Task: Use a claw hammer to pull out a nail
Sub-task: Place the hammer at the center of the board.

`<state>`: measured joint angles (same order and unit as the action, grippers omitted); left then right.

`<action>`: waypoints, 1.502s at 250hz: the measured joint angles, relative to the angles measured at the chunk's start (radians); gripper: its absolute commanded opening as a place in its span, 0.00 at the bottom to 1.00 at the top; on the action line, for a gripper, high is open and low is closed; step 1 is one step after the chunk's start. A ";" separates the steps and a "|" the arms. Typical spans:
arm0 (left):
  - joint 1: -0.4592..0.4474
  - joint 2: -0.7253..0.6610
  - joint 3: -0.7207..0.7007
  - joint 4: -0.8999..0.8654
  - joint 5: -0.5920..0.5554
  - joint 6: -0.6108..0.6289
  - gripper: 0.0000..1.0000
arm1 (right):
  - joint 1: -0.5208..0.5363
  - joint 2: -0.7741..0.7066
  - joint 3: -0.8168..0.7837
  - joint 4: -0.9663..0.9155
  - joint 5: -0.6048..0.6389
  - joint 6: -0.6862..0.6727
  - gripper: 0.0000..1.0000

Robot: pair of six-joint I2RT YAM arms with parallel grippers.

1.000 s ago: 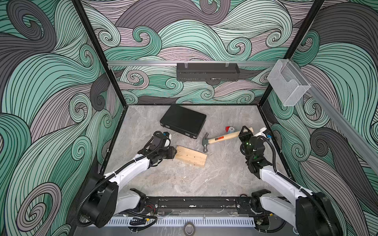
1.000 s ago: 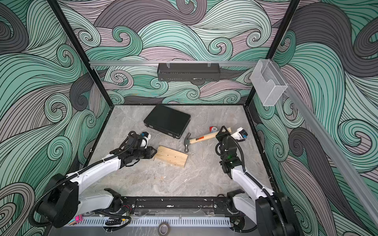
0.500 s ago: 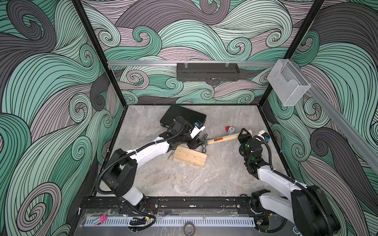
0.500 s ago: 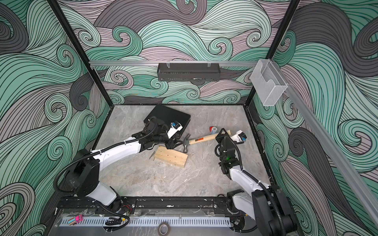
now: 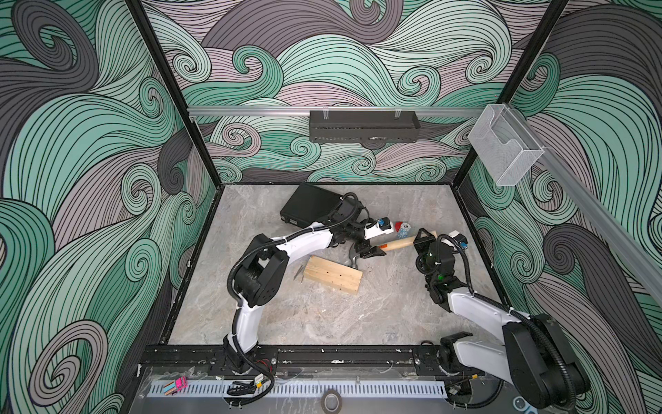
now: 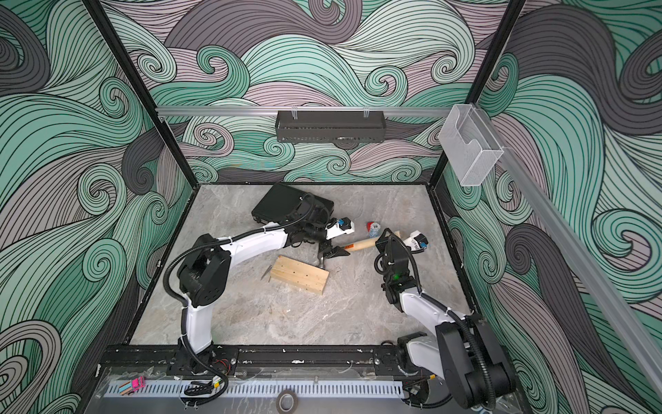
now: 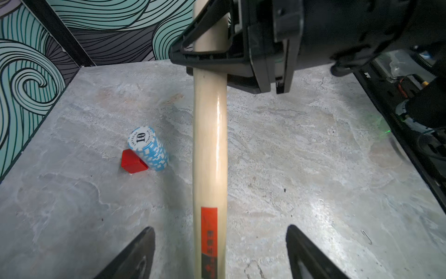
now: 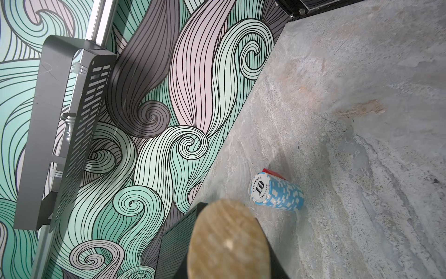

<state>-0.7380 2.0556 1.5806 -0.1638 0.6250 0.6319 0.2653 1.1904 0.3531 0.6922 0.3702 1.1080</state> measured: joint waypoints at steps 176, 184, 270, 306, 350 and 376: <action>-0.035 0.223 0.207 -0.069 0.037 -0.001 0.36 | 0.000 0.021 -0.008 -0.018 -0.023 0.041 0.00; -0.035 0.227 0.212 -0.068 0.036 0.000 0.33 | 0.000 0.020 -0.008 -0.022 -0.022 0.044 0.00; -0.042 0.246 0.245 -0.084 0.039 0.020 0.15 | -0.002 -0.032 -0.008 -0.076 -0.012 0.093 0.68; -0.051 0.249 0.245 -0.093 0.038 0.042 0.15 | -0.002 -0.112 0.005 -0.141 -0.031 0.137 1.00; -0.060 0.253 0.245 -0.103 0.041 0.065 0.14 | -0.008 -0.243 0.040 -0.373 -0.038 0.127 1.00; -0.064 0.260 0.250 -0.108 0.041 0.074 0.14 | -0.008 -0.336 0.045 -0.508 -0.038 0.105 1.00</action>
<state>-0.8021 2.3157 1.8309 -0.2714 0.6659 0.7059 0.2569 0.8539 0.3977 0.1844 0.3321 1.2125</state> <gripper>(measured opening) 0.278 0.998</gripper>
